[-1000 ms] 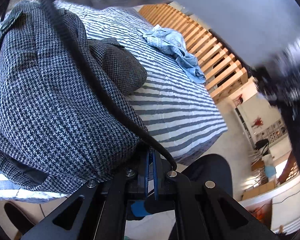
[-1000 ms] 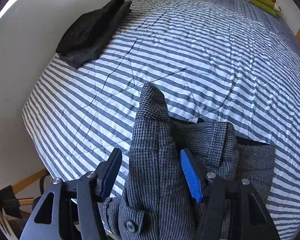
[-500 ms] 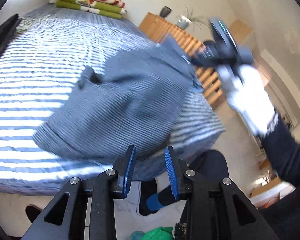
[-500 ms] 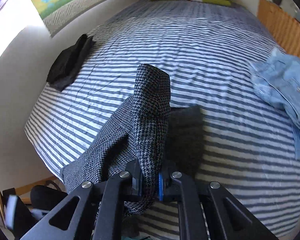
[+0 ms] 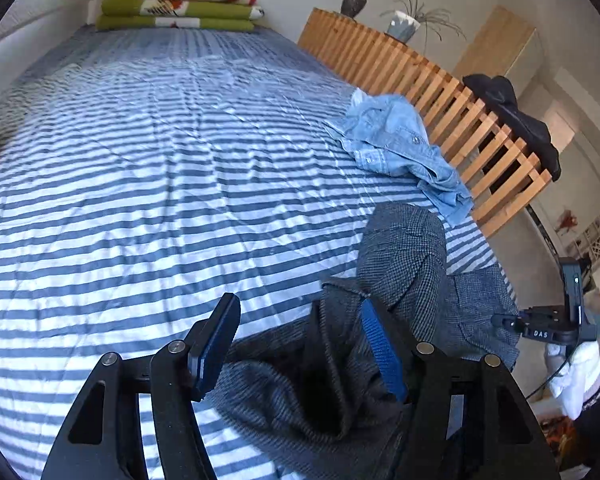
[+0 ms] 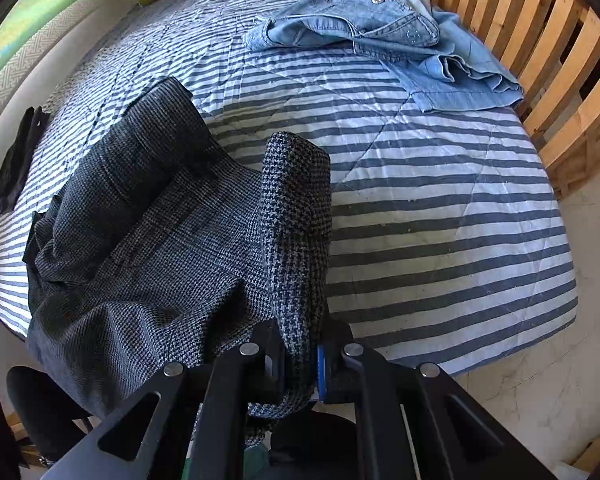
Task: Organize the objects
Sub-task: 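Hold the shorts with both tools and shake them out to unbunch the legs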
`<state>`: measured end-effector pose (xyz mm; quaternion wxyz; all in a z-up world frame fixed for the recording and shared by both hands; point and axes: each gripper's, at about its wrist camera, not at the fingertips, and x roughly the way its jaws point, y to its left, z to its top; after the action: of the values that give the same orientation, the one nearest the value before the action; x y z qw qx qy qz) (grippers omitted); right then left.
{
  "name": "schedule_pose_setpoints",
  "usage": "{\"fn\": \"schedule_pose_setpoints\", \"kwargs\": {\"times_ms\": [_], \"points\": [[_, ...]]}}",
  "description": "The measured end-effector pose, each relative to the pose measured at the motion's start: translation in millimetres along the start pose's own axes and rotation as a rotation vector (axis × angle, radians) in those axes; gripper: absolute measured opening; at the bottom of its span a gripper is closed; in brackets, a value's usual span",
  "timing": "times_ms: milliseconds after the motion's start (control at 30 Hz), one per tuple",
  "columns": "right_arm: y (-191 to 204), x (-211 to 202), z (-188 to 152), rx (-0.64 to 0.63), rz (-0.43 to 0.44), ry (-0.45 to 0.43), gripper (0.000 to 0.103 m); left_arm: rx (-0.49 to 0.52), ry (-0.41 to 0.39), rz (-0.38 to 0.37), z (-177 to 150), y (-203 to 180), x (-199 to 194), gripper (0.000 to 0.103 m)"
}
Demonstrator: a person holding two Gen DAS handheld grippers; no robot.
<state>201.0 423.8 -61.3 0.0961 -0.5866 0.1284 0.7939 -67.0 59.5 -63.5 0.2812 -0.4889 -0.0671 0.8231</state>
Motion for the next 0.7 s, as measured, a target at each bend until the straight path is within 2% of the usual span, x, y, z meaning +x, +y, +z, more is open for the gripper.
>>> {"fn": "schedule_pose_setpoints", "kwargs": {"times_ms": [100, 200, 267, 333, 400, 433, 500, 600, 700], "points": [[-4, 5, 0, -0.007, 0.007, -0.005, 0.009, 0.027, 0.124, -0.049, 19, -15, 56, 0.074], [-6, 10, 0, -0.022, 0.011, 0.000, 0.009, 0.033, 0.244, -0.055, 13, -37, 105, 0.082], [-8, 14, -3, -0.019, 0.020, 0.005, 0.009, 0.045, 0.318, -0.050, 1, -54, 128, 0.082], [-11, 17, -3, -0.011, 0.032, 0.011, 0.009, 0.080, 0.347, -0.068, -12, -67, 140, 0.077], [-11, 18, -6, -0.007, 0.041, 0.010, 0.009, 0.129, 0.341, -0.069, -24, -80, 140, 0.045], [-12, 18, -7, -0.006, 0.043, 0.008, 0.009, 0.138, 0.314, -0.042, -27, -82, 135, 0.041], [-11, 16, -10, 0.000, 0.051, -0.001, 0.009, 0.113, 0.287, -0.022, -32, -81, 122, 0.021], [-10, 9, -13, 0.009, 0.061, -0.027, 0.009, 0.074, 0.212, 0.015, -35, -73, 83, 0.015], [0, -6, -15, 0.003, 0.067, -0.075, 0.009, 0.028, 0.091, 0.083, -42, -56, 20, 0.013]]}}
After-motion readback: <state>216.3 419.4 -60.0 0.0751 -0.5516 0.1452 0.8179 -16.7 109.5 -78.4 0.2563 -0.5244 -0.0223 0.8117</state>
